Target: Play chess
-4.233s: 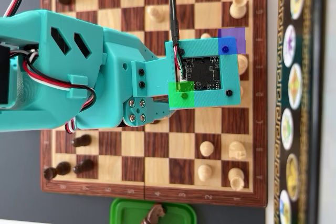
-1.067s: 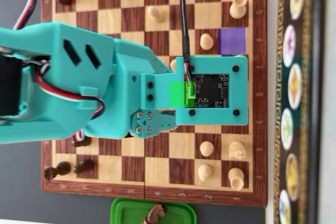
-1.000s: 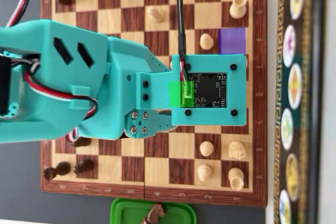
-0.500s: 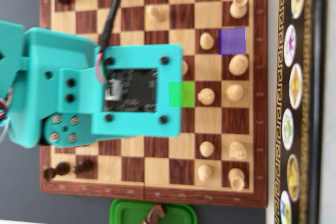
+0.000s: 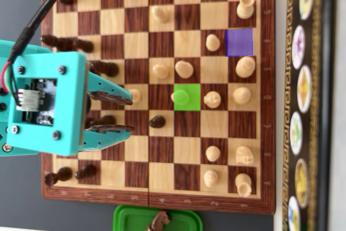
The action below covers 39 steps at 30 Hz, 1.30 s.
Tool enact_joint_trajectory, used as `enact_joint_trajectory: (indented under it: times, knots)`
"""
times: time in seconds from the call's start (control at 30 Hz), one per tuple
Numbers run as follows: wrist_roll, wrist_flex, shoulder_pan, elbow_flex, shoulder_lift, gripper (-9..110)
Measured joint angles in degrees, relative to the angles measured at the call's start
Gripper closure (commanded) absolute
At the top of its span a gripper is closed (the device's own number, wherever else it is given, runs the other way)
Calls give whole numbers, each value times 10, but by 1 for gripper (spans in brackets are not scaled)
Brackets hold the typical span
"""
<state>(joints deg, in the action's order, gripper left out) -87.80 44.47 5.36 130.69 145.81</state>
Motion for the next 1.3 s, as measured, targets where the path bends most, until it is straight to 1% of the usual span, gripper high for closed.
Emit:
enact_joint_trajectory:
  times: [0.17, 0.3, 0.7, 1.1, 1.3]
  knots:
    - [0, -80, -4, 69, 100, 89]
    - [-31, -149, -22, 114, 164, 89]
    - [-45, -457, -32, 309, 333, 89]
    - [-45, -713, -32, 418, 447, 89]
    - [-43, -862, -44, 452, 456, 89]
